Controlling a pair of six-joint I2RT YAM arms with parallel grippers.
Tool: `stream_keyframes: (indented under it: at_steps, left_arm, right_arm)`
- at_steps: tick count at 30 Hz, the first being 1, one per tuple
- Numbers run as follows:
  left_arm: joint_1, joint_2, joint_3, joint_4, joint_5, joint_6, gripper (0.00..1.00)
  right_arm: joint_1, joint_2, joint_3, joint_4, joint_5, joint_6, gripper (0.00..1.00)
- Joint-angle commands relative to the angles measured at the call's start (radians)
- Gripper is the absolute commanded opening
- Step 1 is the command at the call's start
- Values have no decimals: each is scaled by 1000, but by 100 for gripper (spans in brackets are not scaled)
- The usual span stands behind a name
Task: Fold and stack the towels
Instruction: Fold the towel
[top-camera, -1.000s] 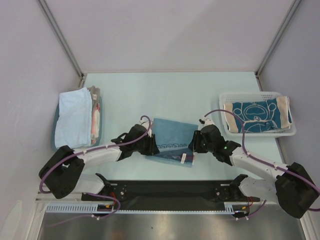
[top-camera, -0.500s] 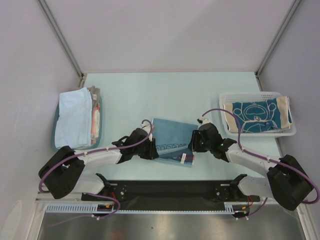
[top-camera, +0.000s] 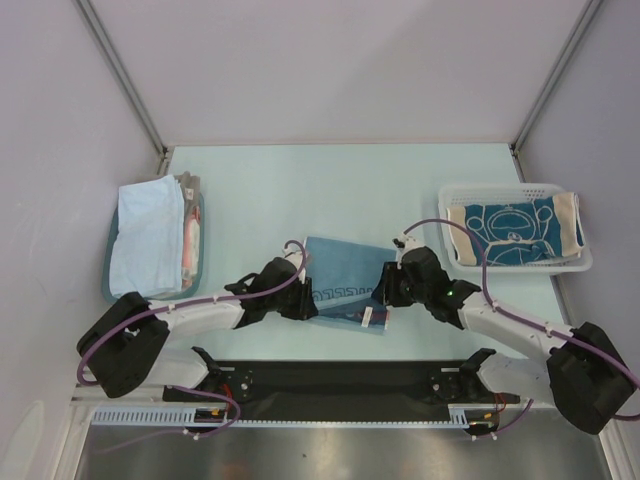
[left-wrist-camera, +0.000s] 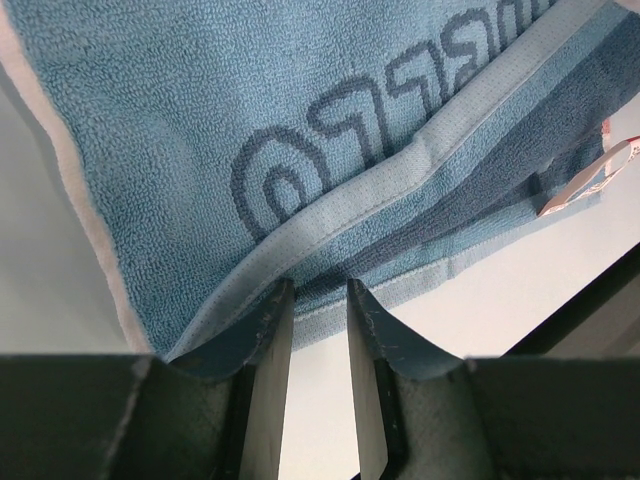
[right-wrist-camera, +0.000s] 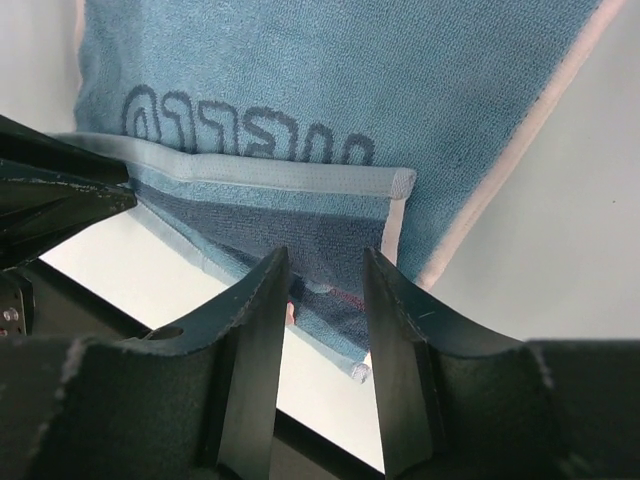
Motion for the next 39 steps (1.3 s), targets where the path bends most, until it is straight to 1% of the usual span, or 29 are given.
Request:
stream_keyframes:
  at_steps: [1, 6, 11, 19, 22, 26, 29, 32, 33, 34, 39]
  left_arm:
    - [-19, 0, -13, -1, -5, 0, 33]
    - [-22, 5, -13, -1, -5, -5, 33]
    - [-23, -3, -11, -2, -13, -2, 33]
    - [-23, -6, -15, -3, -11, -3, 33]
    - [-23, -7, -10, -3, -10, -5, 33]
    - [-23, -7, -4, -3, -7, -5, 33]
    - [-25, -14, -2, -4, -8, -3, 33]
    - [-25, -17, -1, -7, -8, -5, 33]
    - [-25, -17, 1, -9, -8, -3, 33]
    - [-25, -17, 2, -10, -8, -3, 33]
    - [-25, -17, 10, -16, -8, -3, 33]
  right_arm:
    - [-10, -41, -7, 6, -9, -10, 42]
    - [-56, 8, 7, 21, -35, -18, 42]
    - [-65, 69, 11, 65, -94, -8, 43]
    - [-71, 66, -4, 102, -150, -5, 45]
    - [-84, 74, -13, 112, -202, -4, 44]
    - [-87, 85, -18, 113, -207, -7, 44]
    - [-91, 79, -32, 111, -205, -5, 38]
    - [-101, 68, -53, 112, -202, -7, 36]
    - [-107, 68, -58, 113, -203, -7, 33]
    - [-110, 68, -62, 145, -202, -10, 32]
    - [-131, 95, -75, 168, -188, -15, 31]
